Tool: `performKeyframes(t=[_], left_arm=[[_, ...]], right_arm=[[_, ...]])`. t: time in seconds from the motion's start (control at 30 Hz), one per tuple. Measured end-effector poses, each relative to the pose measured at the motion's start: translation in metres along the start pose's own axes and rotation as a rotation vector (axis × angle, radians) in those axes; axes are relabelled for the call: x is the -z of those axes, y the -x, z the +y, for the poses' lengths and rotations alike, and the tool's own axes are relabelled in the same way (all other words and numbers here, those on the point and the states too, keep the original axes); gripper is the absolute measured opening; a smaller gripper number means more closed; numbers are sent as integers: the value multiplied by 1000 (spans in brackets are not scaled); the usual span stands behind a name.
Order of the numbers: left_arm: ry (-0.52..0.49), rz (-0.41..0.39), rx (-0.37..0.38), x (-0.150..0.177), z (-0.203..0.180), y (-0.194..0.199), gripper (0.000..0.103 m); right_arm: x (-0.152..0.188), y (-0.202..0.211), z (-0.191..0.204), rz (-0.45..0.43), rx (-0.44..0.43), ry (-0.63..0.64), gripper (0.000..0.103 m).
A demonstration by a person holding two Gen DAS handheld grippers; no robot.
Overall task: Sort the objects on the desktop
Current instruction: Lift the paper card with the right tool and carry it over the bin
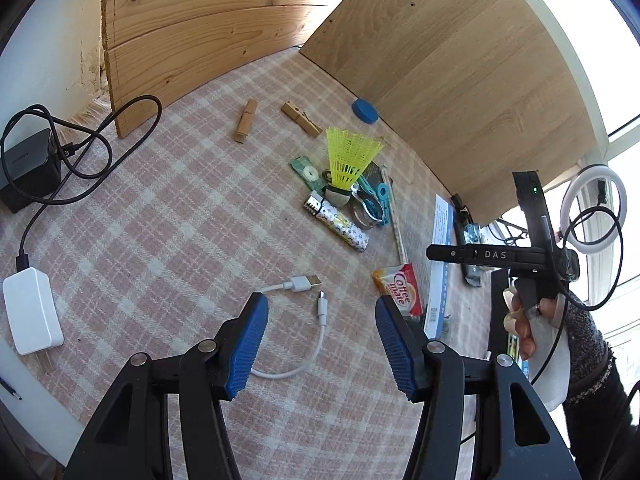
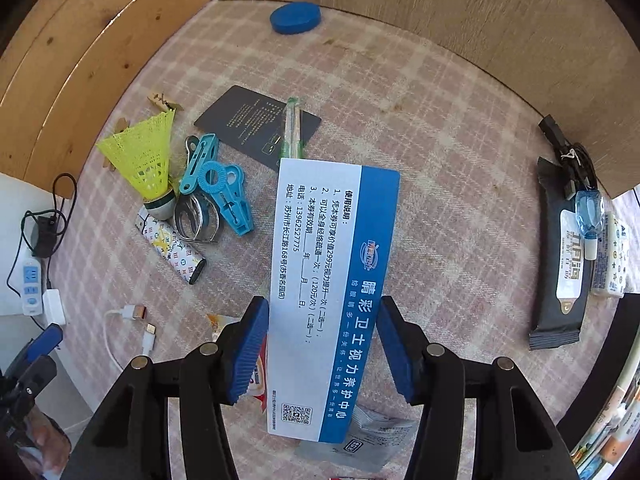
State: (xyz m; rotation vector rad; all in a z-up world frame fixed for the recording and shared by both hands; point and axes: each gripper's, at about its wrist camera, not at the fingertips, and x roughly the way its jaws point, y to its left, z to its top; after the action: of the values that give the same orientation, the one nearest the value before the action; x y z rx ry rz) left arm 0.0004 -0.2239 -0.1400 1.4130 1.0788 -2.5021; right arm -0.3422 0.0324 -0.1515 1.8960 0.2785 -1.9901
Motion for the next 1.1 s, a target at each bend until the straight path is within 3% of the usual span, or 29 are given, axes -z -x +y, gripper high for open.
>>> performKeyframes(t=[0.13,0.2,0.23,0.27,0.3,0.5,0.8,1.1], left_arm=[[-34,12,5,-1,-17,-4,60],[-63,18,10,-1,-27,-7,60],[-77,22,10,0,-33,-8,60],[-90,29,8,0,-38,-10,60],[-103,38,9,0,-43,-13,60],[-175,78,23,0,-80,-28,60],[-292,141,53,11,-141,-57,60],[-363,188,44,25,-172,-72,60]], right_arm=[[2,31,-25,-46,-39,-39,51],[29,47,-30,-74,-61,-68,51],[71,37,-20,-91,-73,-86,51],[77,44,-29,-104,-82,-101,51],[74,43,-7,-119,-88,-122,51],[133,77,-86,-197,-123,-240,51],[214,117,-208,-240,-53,-439,51],[272,143,-270,-254,14,-521,51]])
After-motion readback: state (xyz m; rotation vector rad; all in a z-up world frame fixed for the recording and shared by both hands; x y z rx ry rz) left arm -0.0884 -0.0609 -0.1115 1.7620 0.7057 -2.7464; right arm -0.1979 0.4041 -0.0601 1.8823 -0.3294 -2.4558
